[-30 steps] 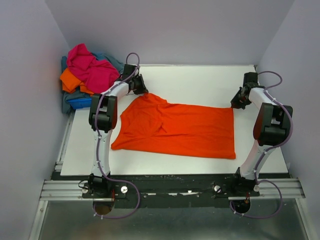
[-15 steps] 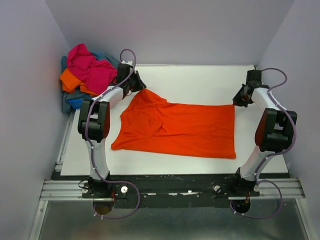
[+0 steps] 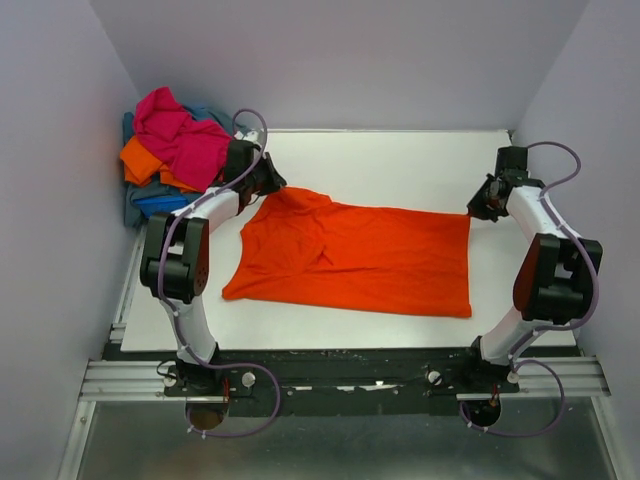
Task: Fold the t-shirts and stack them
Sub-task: Fold the other side of the tshirt into a rectangle
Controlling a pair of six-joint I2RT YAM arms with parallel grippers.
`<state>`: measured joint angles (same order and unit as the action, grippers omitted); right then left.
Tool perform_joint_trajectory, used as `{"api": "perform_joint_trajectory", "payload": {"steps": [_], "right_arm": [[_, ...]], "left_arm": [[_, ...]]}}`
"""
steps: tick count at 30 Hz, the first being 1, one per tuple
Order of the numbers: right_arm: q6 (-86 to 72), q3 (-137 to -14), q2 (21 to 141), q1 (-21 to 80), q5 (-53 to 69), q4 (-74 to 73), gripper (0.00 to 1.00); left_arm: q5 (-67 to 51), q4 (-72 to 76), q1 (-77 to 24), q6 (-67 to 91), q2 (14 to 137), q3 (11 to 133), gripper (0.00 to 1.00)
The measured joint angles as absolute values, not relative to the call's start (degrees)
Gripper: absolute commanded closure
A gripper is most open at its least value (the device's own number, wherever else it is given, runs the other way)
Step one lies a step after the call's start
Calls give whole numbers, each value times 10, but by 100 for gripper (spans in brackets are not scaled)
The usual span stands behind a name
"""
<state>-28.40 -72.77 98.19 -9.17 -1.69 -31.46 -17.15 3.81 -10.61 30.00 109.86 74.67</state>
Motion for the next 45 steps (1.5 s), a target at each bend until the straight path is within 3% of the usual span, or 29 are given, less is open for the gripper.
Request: {"api": "perform_joint_trajectory", "payload": {"steps": [19,45], "right_arm": [[-303,-623,847,-92,-65,-336,99],[-378,-515,842,-92,-77,-348,99]], "left_arm": [[-130,90,-108,303,896,542,100],[-41,105,-121,349,675,318,100]]}}
